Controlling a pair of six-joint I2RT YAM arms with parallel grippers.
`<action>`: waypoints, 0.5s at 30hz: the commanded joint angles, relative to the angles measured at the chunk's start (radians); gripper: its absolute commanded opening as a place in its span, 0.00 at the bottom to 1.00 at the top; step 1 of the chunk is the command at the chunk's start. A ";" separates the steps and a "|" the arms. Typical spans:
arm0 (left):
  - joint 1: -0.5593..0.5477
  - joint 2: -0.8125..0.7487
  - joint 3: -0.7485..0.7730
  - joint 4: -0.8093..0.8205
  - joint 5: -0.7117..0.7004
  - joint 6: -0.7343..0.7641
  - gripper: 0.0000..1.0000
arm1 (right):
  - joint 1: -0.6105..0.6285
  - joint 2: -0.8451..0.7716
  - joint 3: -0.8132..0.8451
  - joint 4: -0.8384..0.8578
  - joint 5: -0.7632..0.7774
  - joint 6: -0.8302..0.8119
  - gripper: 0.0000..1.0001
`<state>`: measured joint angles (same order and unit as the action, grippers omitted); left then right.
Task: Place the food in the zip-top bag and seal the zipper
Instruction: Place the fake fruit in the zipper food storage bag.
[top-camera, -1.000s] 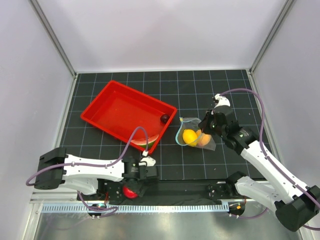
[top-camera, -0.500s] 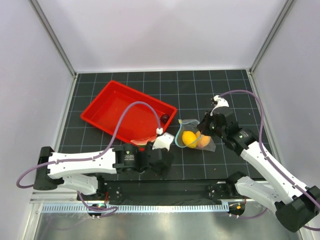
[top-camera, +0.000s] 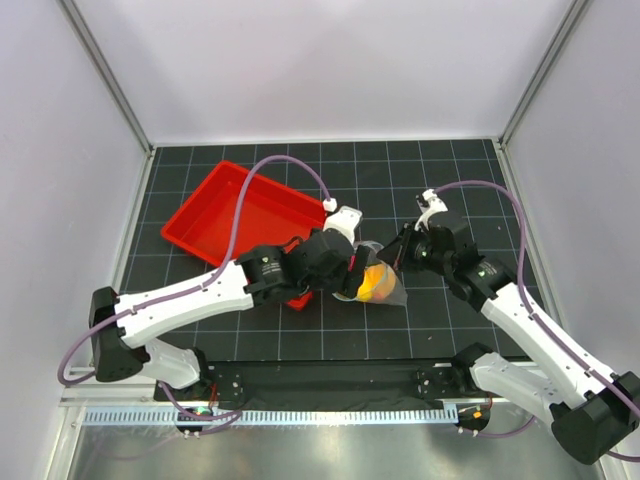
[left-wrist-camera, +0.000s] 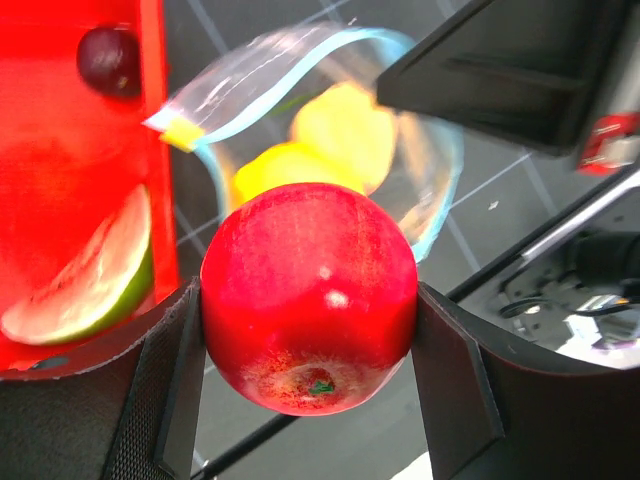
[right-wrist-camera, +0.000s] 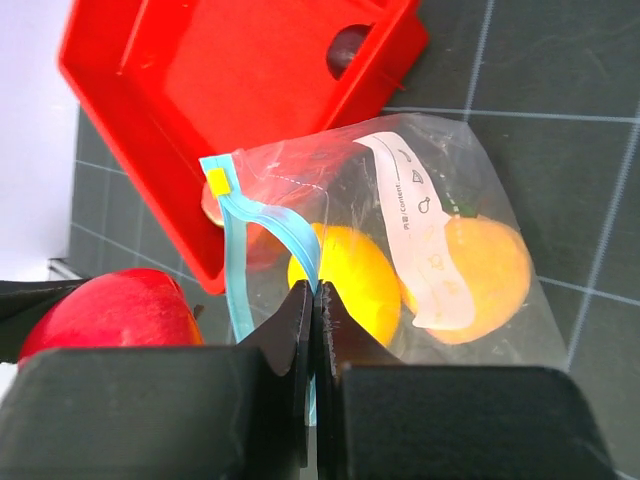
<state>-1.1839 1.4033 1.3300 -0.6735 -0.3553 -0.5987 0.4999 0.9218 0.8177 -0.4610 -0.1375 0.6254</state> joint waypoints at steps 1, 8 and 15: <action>0.012 -0.023 0.034 0.100 0.041 0.048 0.36 | -0.003 -0.002 -0.023 0.074 -0.051 0.054 0.01; 0.018 0.069 0.012 0.189 0.073 0.060 0.34 | -0.004 0.000 -0.155 0.174 -0.016 0.122 0.01; 0.041 0.117 0.020 0.248 0.098 0.079 0.33 | -0.004 -0.006 -0.144 0.134 0.071 0.077 0.01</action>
<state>-1.1576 1.5291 1.3357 -0.5114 -0.2813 -0.5411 0.4999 0.9291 0.6506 -0.3531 -0.1211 0.7128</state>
